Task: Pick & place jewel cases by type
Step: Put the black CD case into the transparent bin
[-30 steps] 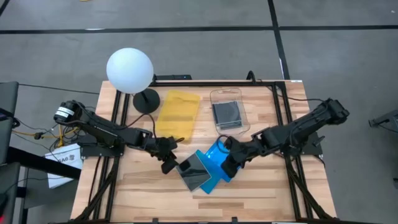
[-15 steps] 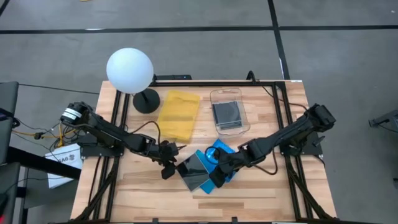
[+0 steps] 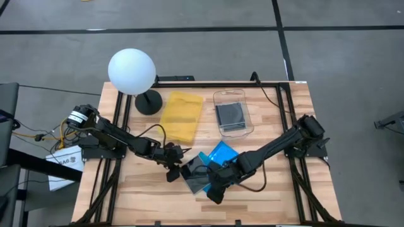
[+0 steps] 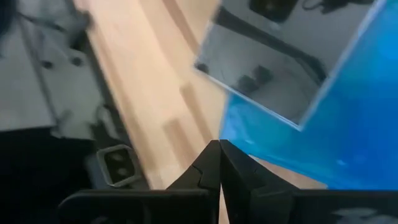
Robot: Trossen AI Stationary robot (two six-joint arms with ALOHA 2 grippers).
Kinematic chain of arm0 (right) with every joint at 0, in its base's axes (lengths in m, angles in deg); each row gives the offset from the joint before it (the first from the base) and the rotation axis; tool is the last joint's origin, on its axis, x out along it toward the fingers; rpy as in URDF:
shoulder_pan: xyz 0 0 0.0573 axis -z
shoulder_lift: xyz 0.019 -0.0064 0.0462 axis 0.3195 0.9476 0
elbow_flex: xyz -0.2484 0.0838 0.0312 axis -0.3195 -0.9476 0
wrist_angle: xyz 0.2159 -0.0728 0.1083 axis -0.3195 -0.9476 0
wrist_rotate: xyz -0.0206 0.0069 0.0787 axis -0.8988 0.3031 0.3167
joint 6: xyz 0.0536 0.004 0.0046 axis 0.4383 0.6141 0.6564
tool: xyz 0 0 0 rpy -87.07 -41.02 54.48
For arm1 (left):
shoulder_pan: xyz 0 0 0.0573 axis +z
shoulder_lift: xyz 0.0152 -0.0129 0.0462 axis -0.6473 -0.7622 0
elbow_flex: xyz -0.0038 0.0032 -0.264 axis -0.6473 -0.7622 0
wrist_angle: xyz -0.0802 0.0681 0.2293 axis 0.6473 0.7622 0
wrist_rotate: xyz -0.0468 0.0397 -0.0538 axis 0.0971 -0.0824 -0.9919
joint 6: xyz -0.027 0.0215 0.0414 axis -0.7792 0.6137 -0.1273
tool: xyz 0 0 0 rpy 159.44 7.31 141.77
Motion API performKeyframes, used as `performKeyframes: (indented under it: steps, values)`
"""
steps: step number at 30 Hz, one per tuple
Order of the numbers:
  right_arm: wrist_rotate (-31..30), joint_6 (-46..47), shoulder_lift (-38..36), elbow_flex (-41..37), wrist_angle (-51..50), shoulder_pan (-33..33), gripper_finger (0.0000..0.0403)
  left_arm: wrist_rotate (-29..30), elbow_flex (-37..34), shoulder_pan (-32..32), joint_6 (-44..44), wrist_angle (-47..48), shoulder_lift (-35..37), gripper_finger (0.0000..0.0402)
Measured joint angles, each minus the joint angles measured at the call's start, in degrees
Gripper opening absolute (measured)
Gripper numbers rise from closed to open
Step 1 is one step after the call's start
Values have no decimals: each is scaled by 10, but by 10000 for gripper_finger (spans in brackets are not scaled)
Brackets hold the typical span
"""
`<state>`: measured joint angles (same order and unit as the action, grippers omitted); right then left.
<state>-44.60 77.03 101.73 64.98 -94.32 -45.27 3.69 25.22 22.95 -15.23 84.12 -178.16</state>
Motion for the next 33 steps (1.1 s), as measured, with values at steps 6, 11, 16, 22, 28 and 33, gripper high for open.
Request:
performKeyframes:
  steps: [6,11,16,22,28,33]
  values:
    - [-2,-16,22,21,-18,9,0,-2,0,1,16,-16,0,192]
    - [-2,-17,38,20,-27,13,0,-7,0,1,29,-24,0,192]
    - [1,-25,44,19,-29,11,0,-13,0,2,50,-25,0,192]
    - [-1,-27,44,19,-30,15,0,-45,0,2,52,-52,-23,192]
    - [-4,-32,44,19,-41,14,0,-78,0,2,32,-67,-47,192]
    - [21,-41,44,19,-43,13,0,-87,0,6,29,-70,-46,192]
